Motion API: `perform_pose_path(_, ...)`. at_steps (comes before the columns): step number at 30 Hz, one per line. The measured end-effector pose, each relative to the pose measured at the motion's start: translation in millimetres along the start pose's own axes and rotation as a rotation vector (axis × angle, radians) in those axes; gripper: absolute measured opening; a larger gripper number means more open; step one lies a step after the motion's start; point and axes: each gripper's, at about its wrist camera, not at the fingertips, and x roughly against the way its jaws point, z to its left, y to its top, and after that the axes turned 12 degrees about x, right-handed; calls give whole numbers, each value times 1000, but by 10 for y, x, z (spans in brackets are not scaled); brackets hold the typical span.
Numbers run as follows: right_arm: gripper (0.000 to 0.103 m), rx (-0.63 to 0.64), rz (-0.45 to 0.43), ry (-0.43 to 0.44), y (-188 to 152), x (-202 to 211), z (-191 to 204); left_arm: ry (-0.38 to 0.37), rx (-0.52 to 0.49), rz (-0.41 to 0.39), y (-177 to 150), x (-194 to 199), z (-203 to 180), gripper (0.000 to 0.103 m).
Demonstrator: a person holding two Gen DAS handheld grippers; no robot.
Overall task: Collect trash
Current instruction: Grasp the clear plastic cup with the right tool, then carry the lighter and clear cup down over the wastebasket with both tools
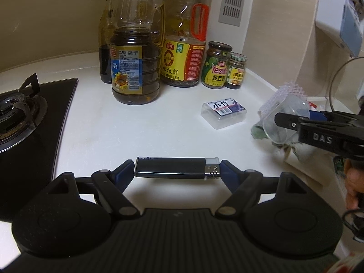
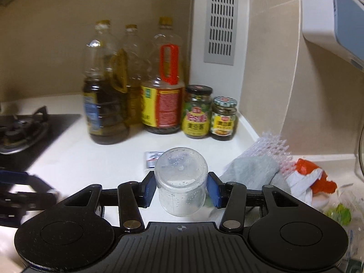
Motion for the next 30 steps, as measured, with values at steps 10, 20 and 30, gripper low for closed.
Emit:
perform_pose_path(10, 48, -36, 40, 90, -334, 786, 302, -56, -52, 39, -376, 428, -11, 79)
perform_pose_path(20, 48, -71, 177, 111, -949, 1407, 484, -135, -103, 140, -853, 782, -69, 79)
perform_pose_path(30, 48, -40, 278, 148, -1440, 1424, 736, -183, -155, 234, -1295, 898, -157, 79)
